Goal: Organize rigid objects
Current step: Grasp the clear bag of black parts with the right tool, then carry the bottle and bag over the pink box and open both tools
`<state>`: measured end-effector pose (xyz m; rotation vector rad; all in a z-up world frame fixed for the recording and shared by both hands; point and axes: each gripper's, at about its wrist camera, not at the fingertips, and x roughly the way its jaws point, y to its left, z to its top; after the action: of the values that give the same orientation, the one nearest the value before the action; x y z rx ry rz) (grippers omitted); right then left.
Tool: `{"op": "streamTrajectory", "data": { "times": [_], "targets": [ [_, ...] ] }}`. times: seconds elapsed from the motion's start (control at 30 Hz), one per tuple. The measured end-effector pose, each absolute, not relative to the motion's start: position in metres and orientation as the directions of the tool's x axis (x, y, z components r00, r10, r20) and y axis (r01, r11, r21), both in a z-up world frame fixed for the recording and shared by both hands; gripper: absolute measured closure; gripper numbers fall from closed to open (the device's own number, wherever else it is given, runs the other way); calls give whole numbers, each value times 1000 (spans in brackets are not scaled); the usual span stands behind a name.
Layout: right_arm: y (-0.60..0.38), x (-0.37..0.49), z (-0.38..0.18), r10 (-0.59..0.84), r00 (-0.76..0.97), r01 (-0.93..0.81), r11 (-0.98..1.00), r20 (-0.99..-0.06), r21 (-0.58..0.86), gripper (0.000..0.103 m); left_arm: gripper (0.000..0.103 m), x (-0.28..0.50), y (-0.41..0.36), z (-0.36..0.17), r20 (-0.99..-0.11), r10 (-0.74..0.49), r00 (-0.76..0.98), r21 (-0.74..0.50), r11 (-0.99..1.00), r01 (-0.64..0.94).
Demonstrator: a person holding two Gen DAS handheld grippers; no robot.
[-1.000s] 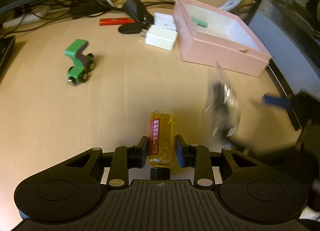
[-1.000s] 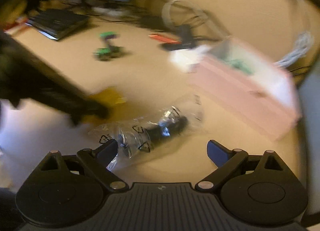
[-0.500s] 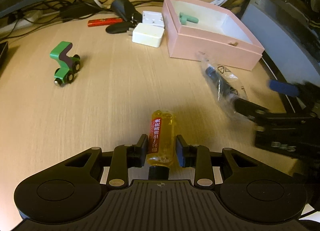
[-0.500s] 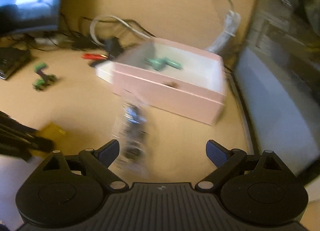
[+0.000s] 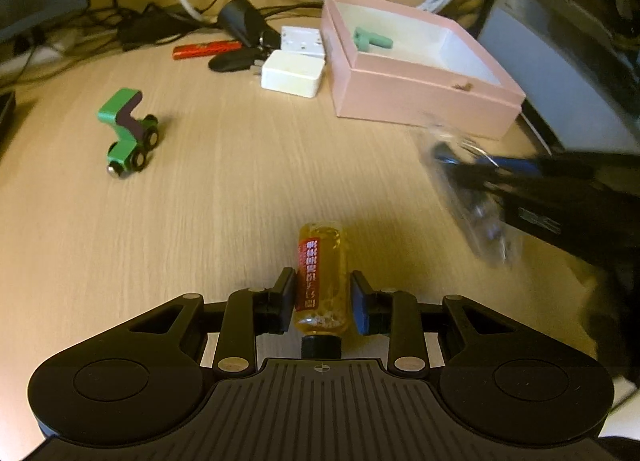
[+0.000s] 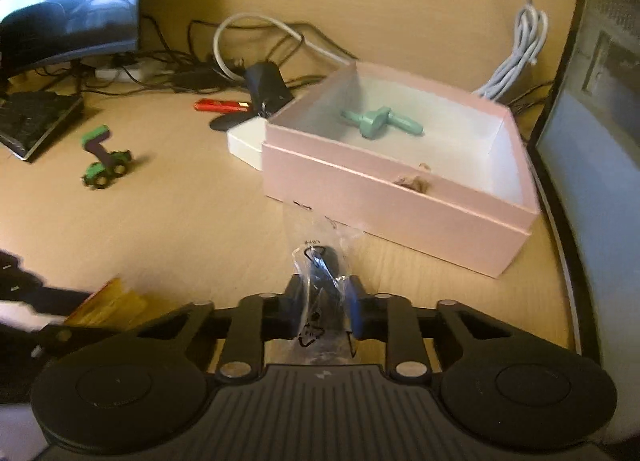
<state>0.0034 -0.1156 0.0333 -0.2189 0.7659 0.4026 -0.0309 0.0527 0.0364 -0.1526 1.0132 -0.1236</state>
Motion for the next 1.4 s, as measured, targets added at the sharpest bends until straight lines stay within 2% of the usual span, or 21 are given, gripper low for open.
{"op": "streamTrajectory", "data": {
  "times": [0.2,0.4,0.47,0.6,0.7,0.77,0.83,1.0,1.17,1.2,1.23,1.27,1.4],
  "targets": [
    [-145,-27,73,282,696,-373,928,-660,3,92,71,-34,46,35,-815,-187,548,-132,982,138],
    [-167,-45,107,244,776,-294,956,-582,9,93,71,-20,42,48,-783,-284,554,-192,956,220],
    [-174,-46,108,223,780,-277,961,-585,-4,93,71,-12,38,57,-766,-308,564,-201,949,244],
    [-180,-46,88,185,724,-267,963,-665,-23,91,71,0,30,69,-750,-338,568,-233,939,251],
    [-176,-46,74,175,698,-272,962,-694,-31,81,71,-5,26,69,-755,-350,554,-249,935,252],
    [-171,-41,67,202,680,-290,957,-705,-5,63,71,-10,27,67,-766,-355,536,-256,933,252],
    [-163,-32,62,220,675,-301,953,-704,8,54,71,-17,29,63,-778,-353,520,-263,934,240],
    [-144,3,41,227,668,-292,956,-708,31,44,71,-33,38,57,-803,-323,501,-260,946,194],
    [-139,26,10,203,643,-261,965,-738,38,46,71,-48,54,56,-820,-284,497,-247,959,141],
    [-138,24,10,201,657,-261,965,-726,30,50,71,-50,57,55,-823,-278,495,-248,960,128],
    [-138,24,10,203,654,-274,962,-728,22,67,71,-51,60,55,-826,-275,493,-250,961,117],
    [-137,22,13,207,652,-290,957,-729,12,76,71,-52,62,54,-827,-274,491,-253,961,109],
    [-137,3,34,210,687,-310,950,-696,-20,82,71,-50,60,57,-820,-290,494,-259,957,132]
  ]
}}
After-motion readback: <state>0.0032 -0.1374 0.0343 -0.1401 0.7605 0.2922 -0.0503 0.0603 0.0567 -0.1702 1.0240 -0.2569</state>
